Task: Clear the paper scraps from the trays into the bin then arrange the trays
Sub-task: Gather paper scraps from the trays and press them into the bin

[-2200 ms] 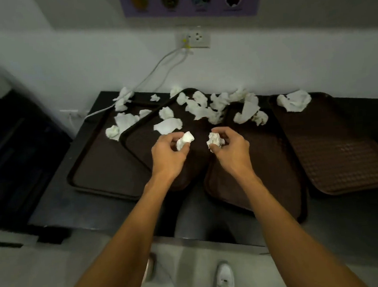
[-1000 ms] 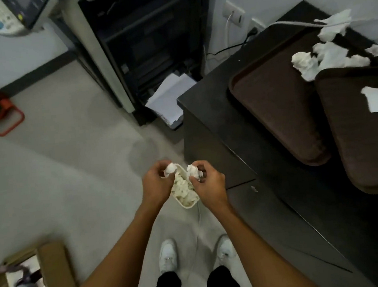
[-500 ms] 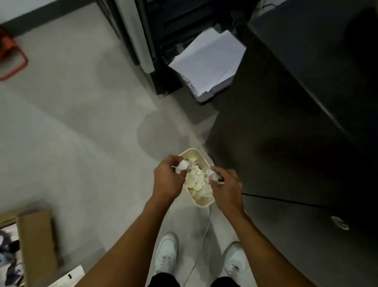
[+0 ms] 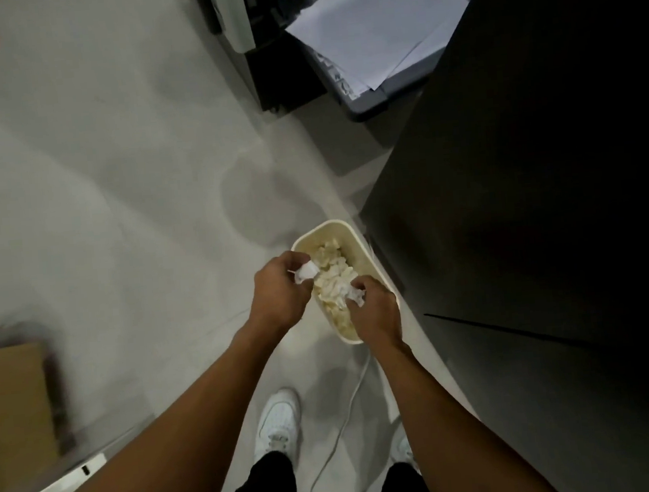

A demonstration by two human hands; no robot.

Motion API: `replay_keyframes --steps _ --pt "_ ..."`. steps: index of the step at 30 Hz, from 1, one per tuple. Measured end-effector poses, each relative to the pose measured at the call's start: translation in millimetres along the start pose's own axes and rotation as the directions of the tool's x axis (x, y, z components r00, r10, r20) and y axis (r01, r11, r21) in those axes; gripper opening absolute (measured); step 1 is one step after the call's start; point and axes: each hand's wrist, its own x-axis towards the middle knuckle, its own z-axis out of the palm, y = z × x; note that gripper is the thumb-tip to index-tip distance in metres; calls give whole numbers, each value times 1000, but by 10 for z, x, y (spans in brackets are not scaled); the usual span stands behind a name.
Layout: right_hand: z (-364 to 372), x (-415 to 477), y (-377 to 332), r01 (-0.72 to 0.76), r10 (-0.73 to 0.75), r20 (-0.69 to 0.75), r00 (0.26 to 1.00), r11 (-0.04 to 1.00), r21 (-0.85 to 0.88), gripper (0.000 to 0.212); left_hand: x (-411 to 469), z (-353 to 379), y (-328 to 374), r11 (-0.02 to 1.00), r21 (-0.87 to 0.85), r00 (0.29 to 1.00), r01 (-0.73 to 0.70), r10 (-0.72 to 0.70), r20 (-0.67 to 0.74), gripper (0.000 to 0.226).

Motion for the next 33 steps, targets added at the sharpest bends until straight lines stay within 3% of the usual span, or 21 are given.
replay_keyframes --steps 3,5,7,11,14,20,24,27,33 --pt "44 1 130 -17 19 21 1000 995 -96 45 28 69 -48 1000 22 1000 -7 6 15 32" --pt "-12 -27 208 3 -23 -129 991 988 -155 41 38 111 -49 1000 28 1000 -6 5 27 33" --pt "-63 -63 311 50 -101 -221 970 973 -223 51 49 160 -53 1000 29 999 5 -6 40 34" --pt "-105 -84 556 12 -12 3 1000 957 -290 108 73 301 -90 999 50 998 -9 6 65 34" --pt "-107 -103 665 37 4 133 991 953 -300 128 84 448 -98 996 84 995 -43 36 88 35" --pt "-118 -119 771 81 -46 120 992 948 -308 124 247 919 -78 943 268 957 -197 126 261 42" --pt "-132 -100 829 97 -57 133 989 945 -314 120 323 1159 -105 860 430 888 -275 55 457 60" --pt "-181 -93 781 81 -30 154 988 940 -331 116 278 1143 -136 865 448 902 -226 12 432 53" --pt "-384 -229 497 3 37 125 991 954 -300 100 30 707 -98 885 411 925 -220 55 376 40"
